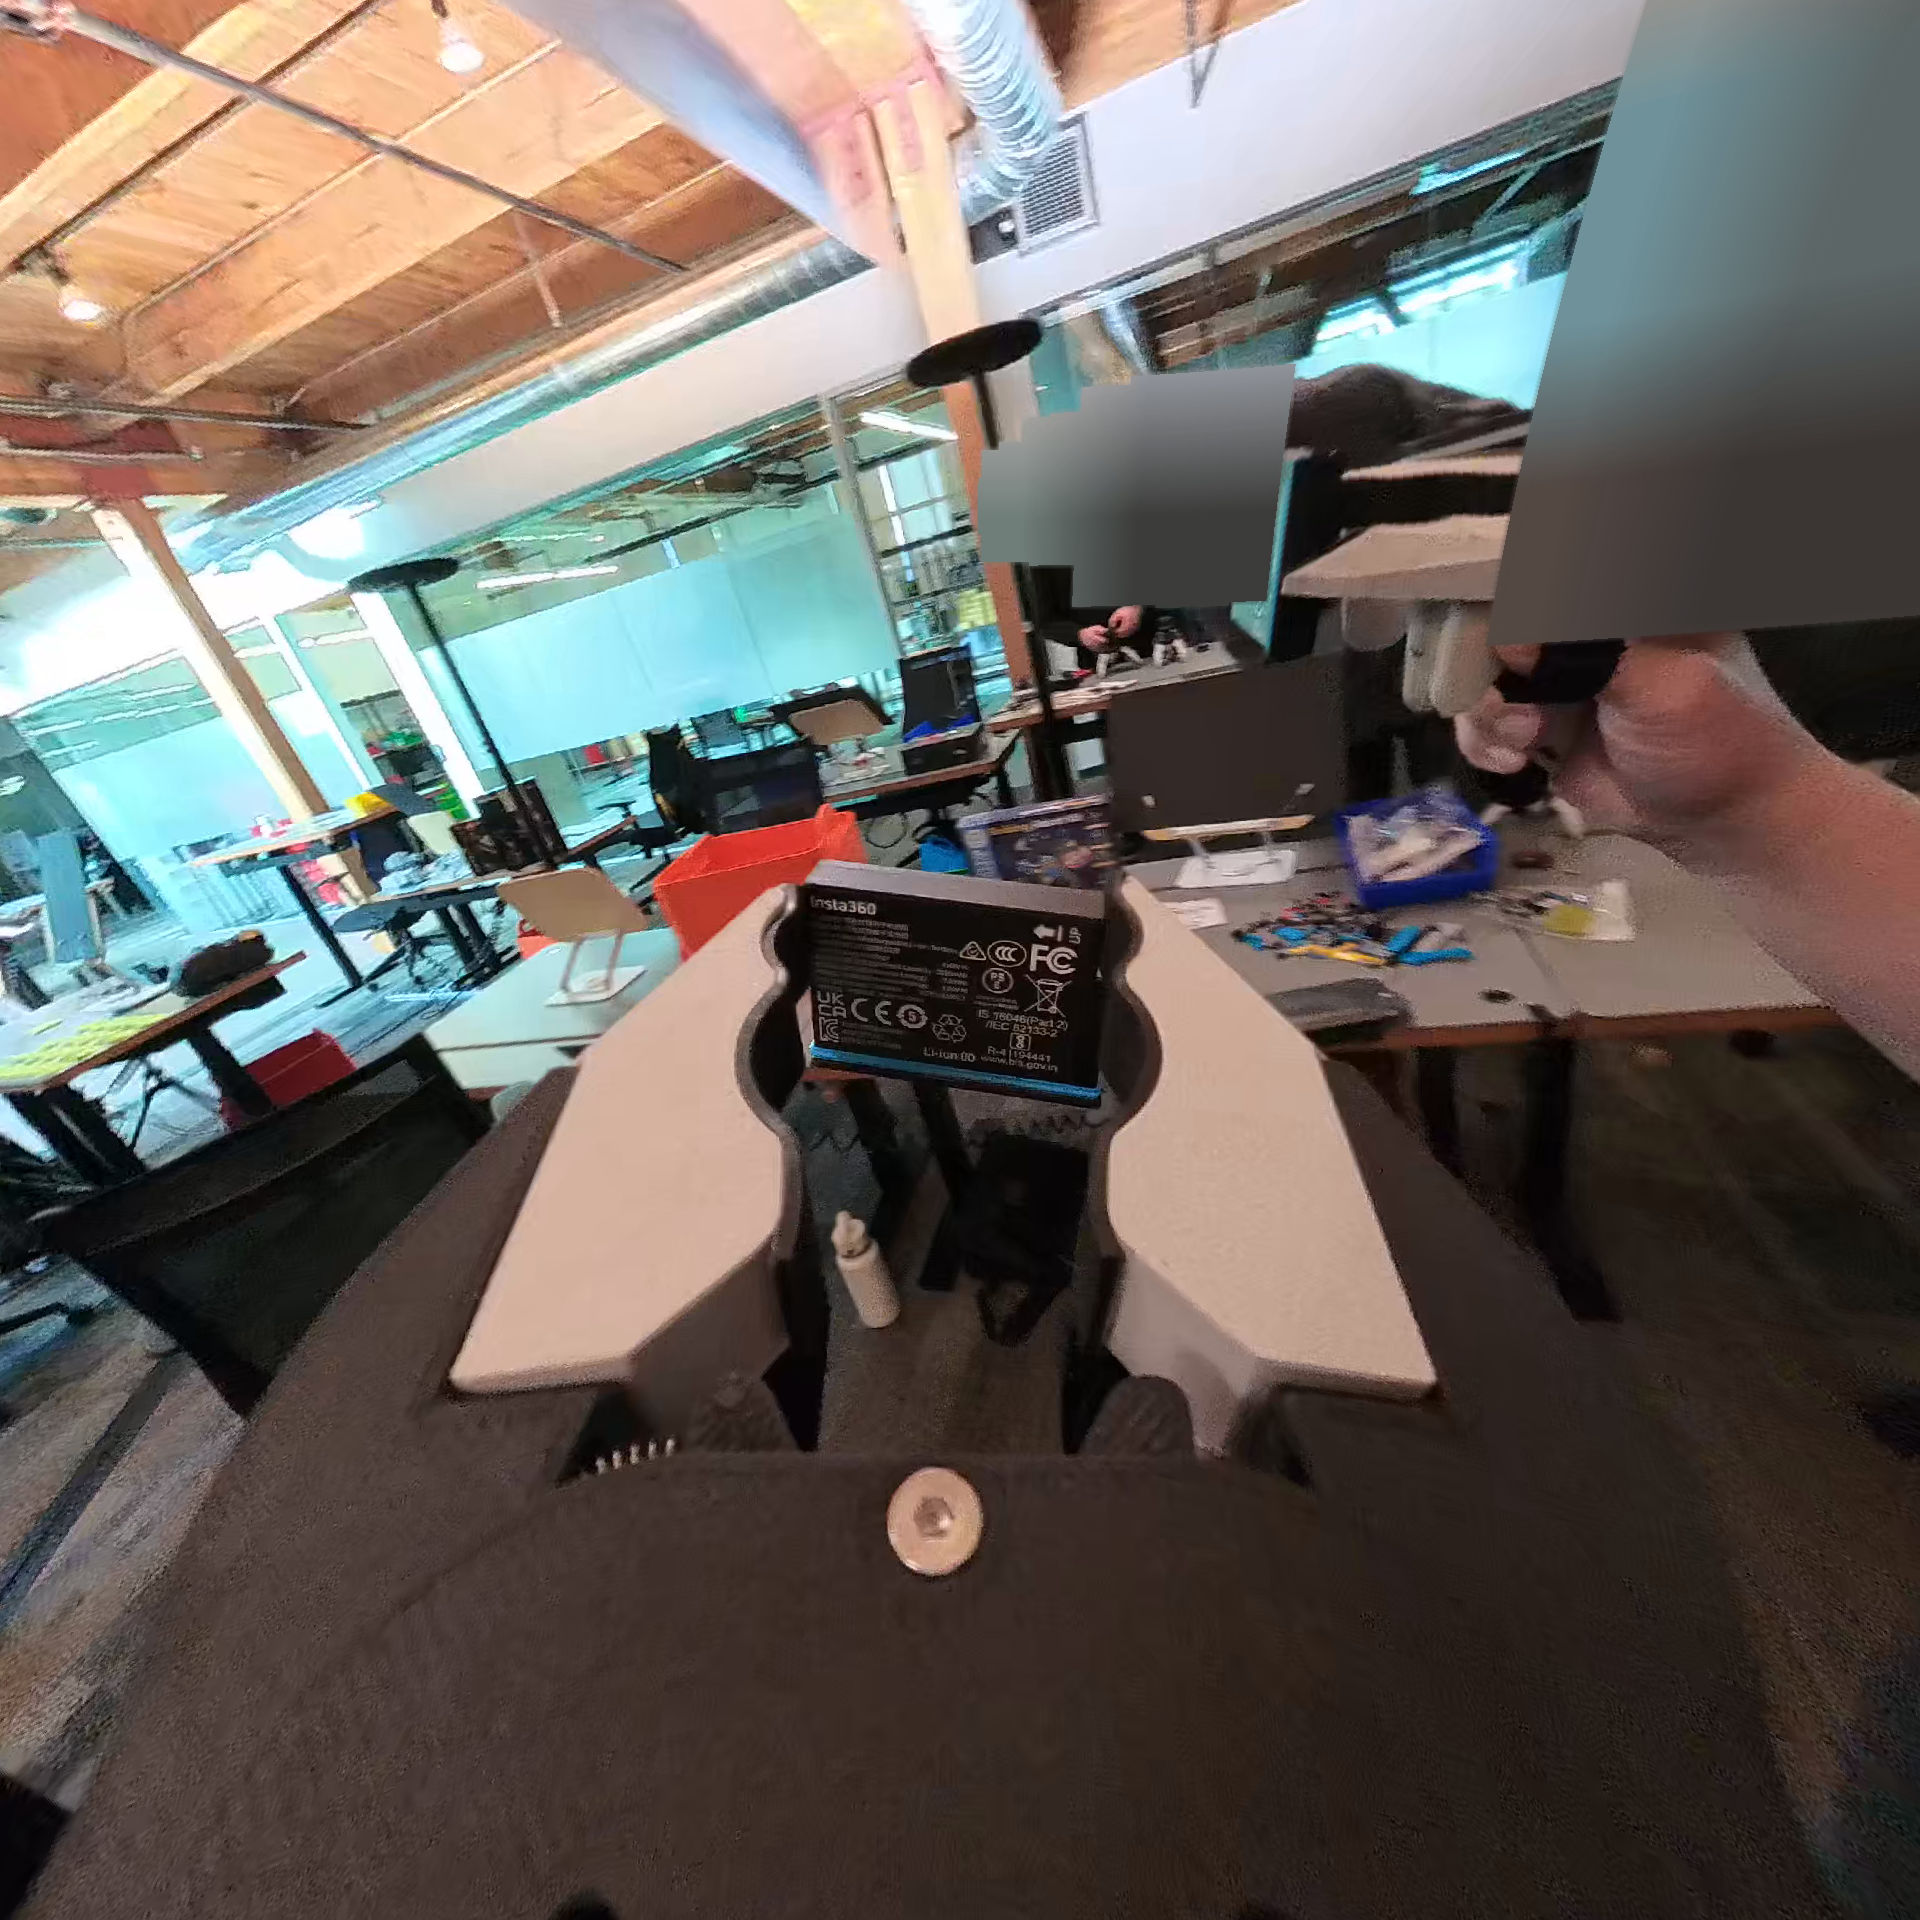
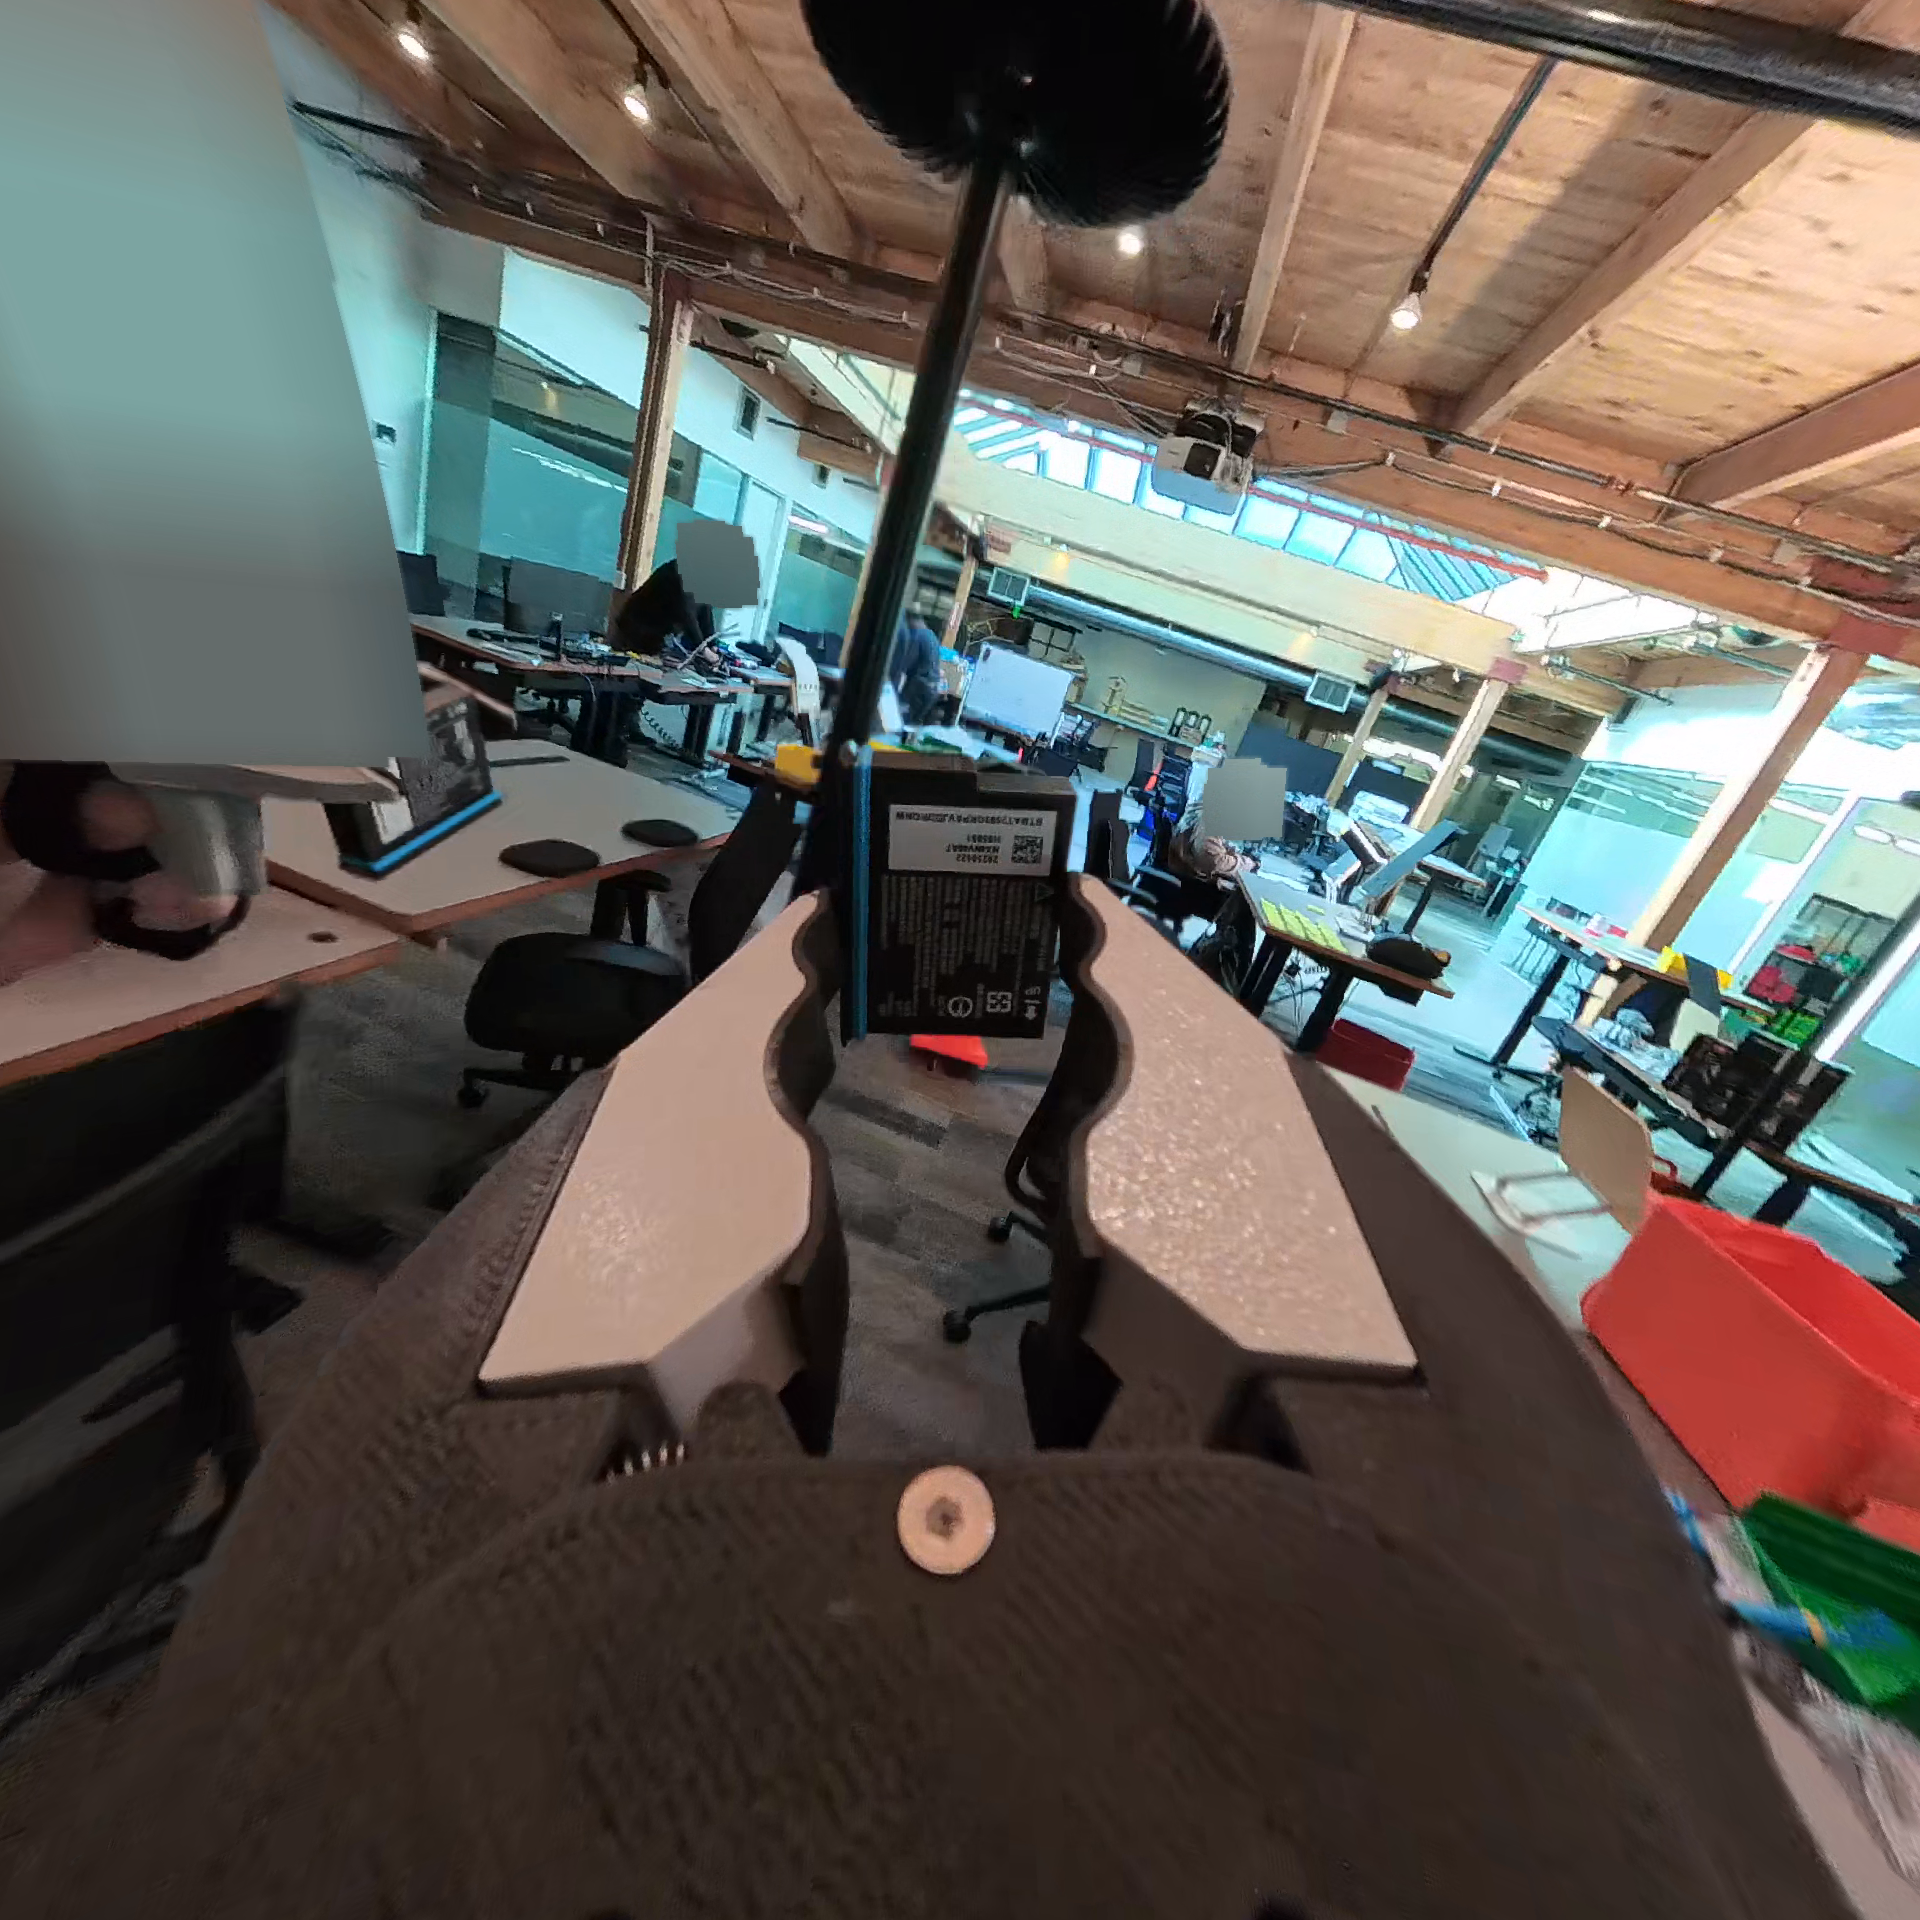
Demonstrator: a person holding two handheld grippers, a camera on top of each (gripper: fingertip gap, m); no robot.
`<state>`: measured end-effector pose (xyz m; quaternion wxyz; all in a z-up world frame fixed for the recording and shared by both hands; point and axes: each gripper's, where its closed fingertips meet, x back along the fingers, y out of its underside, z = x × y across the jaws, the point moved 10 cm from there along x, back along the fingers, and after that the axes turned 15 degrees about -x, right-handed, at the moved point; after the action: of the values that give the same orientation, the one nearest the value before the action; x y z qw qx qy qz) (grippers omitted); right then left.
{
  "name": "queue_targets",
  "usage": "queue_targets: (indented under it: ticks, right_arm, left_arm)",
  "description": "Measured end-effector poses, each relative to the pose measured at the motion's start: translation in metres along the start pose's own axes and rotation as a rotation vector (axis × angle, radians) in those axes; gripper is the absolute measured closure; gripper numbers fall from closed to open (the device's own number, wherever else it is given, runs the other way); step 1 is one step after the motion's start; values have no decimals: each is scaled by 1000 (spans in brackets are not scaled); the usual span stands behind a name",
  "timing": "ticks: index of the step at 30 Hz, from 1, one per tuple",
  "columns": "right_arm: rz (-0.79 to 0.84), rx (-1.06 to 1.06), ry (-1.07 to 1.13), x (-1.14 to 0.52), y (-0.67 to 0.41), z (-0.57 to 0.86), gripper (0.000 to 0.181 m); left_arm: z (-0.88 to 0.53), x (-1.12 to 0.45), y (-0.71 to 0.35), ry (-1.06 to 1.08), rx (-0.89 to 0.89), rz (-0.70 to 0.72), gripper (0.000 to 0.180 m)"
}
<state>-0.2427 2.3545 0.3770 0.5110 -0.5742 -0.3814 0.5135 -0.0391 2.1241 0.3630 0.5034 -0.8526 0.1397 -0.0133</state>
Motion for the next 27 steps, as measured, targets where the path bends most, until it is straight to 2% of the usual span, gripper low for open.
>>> queue_targets:
  ticks: [3, 8, 11, 16, 20, 27]
  right_arm:
    - [-16, -36, -71, -96, 10, 70, 140]
    - [5, -92, -183, -269, 38, 169, 140]
    - [32, -100, -192, -369, 65, 224, 140]
    - [84, -118, -155, -507, 95, 301, 140]
    - [44, -138, -113, -605, 122, 365, 140]
    - [51, -173, -74, -813, 192, 492, 140]
  left_arm:
    - [-74, -71, 55, -9, 53, -39, 125]
    - [-196, -152, 138, -52, 4, -132, 125]
    - [-276, -194, 190, -90, -7, -102, 125]
    - [-432, -294, 279, -38, 16, -12, 125]
    - [-550, -381, 343, -60, 60, 69, 125]
    - [-763, -479, 484, -181, 8, 26, 125]
